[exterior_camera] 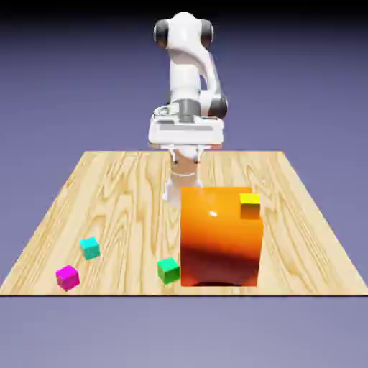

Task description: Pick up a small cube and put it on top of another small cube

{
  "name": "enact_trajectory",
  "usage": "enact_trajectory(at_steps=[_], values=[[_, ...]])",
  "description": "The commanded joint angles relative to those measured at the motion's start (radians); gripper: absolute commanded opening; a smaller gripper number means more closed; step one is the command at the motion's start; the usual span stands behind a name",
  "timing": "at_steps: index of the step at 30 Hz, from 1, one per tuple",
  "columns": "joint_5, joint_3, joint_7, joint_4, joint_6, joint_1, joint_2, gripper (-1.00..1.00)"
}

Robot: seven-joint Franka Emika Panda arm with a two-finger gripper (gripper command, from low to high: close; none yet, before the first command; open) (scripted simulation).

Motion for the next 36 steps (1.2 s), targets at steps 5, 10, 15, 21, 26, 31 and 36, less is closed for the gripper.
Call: enact_trajectory(at_steps=[5,10,15,21,26,31,36], values=[[-0.025,0.040,0.038,0.164,-0.137,-0.122,0.181,0.00],[-0.050,0.081,0.076,0.327,-0.273,-0.245,0.362,0.00],[-0.075,0.121,0.113,0.491,-0.410,-0.367,0.544,0.00],[-0.104,0.169,0.159,0.687,-0.574,-0.514,0.761,0.00],[-0.129,0.209,0.197,0.851,-0.710,-0.636,0.942,0.00],[-0.154,0.250,0.234,1.014,-0.847,-0.758,1.124,0.00],[-0.171,0.277,0.260,1.123,-0.938,-0.839,1.244,0.00]])
